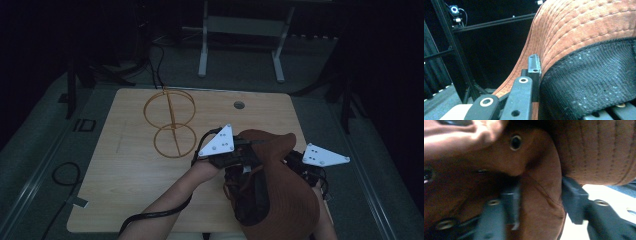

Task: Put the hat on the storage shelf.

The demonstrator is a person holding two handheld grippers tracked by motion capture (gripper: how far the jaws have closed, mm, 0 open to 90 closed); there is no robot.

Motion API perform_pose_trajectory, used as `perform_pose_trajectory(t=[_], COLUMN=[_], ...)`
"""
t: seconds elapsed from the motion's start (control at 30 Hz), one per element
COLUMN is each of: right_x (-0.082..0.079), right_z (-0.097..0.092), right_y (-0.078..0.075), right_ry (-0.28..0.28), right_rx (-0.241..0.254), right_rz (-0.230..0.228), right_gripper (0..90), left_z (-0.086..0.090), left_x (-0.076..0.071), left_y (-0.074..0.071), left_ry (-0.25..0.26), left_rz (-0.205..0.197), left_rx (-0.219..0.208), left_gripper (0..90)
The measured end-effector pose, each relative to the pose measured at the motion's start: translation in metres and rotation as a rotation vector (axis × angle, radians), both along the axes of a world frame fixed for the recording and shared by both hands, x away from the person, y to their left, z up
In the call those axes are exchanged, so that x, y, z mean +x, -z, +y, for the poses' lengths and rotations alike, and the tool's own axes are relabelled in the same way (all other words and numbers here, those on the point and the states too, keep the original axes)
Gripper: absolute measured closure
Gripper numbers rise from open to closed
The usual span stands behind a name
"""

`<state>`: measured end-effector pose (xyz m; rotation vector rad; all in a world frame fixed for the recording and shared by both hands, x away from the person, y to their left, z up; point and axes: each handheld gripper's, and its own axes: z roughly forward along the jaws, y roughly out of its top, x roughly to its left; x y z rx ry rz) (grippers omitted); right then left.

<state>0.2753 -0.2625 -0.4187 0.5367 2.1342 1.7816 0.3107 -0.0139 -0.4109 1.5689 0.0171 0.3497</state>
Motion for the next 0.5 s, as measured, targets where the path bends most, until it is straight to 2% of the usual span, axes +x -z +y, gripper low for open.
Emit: perform_pose_trajectory(t=[0.03, 0.07, 0.17, 0.27, 0.43, 0.5], right_x=[-0.0021, -0.0024, -0.0017, -0.002, -0.0017, -0.0007], right_z=[0.0013, 0.0012, 0.0006, 0.0003, -0.0012, -0.0044], right_y=[-0.0002, -0.0002, 0.0007, 0.001, -0.0018, -0.0033], right_ry=[0.005, 0.004, 0.001, 0.002, 0.016, 0.02], right_rx=[-0.015, -0.013, -0.011, -0.004, 0.001, 0.018], right_rz=[-0.015, -0.013, -0.002, 0.004, 0.006, 0.012], right_gripper=[83.7, 85.4, 87.3, 87.6, 87.8, 87.8], left_z=[0.0002, 0.0007, 0.0021, 0.0049, 0.0089, 0.0101], left_x=[0.001, 0.0016, 0.003, 0.0055, 0.0068, 0.0055], left_y=[0.0017, 0.002, 0.0026, 0.0017, -0.0037, -0.0056], left_ry=[0.005, 0.011, 0.014, 0.022, -0.025, -0.054], left_rz=[0.004, 0.006, 0.005, 0.012, 0.034, 0.013], left_rx=[0.001, 0.002, 0.006, 0.004, 0.019, 0.044], left_gripper=[85.8, 85.7, 85.0, 79.2, 61.3, 58.4])
